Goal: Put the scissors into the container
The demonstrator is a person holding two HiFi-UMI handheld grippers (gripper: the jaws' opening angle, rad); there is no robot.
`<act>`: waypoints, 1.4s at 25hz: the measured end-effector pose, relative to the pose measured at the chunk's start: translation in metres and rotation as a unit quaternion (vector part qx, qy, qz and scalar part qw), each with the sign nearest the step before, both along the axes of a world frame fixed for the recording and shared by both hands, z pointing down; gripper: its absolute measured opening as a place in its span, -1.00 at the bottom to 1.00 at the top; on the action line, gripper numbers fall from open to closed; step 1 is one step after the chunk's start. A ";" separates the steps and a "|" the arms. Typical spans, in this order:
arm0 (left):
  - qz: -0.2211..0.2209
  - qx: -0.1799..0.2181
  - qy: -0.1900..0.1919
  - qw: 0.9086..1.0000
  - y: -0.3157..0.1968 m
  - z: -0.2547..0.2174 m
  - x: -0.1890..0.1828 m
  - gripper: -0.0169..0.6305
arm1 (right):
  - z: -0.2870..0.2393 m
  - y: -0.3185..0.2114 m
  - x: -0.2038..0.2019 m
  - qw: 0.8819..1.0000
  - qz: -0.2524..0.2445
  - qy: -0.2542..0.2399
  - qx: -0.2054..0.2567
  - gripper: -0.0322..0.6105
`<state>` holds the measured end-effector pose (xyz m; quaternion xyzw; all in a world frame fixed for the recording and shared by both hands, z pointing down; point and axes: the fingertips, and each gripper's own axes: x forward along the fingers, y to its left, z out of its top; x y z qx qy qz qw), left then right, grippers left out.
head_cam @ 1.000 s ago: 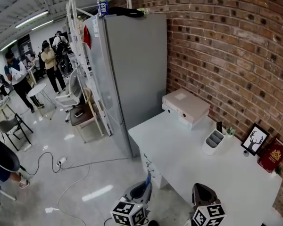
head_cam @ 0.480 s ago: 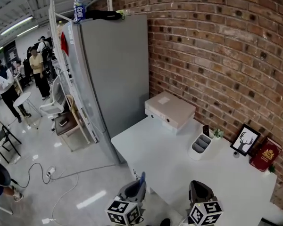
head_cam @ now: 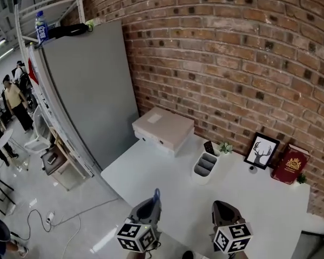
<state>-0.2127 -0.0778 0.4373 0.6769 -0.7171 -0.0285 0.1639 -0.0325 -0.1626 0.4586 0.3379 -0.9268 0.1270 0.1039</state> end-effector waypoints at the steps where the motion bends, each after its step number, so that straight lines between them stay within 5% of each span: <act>1: 0.003 0.001 -0.001 1.000 -0.007 -0.002 0.003 -0.85 | 0.000 -0.004 0.005 1.000 0.004 -0.001 -0.002 -0.89; 16: 0.096 0.025 -0.026 0.995 -0.115 -0.036 0.012 -0.85 | 0.005 -0.048 0.022 0.996 0.085 -0.013 -0.012 -0.89; 35: 0.253 0.033 -0.015 0.967 -0.228 -0.039 0.038 -0.85 | 0.021 -0.051 0.037 0.975 0.221 0.015 -0.034 -0.90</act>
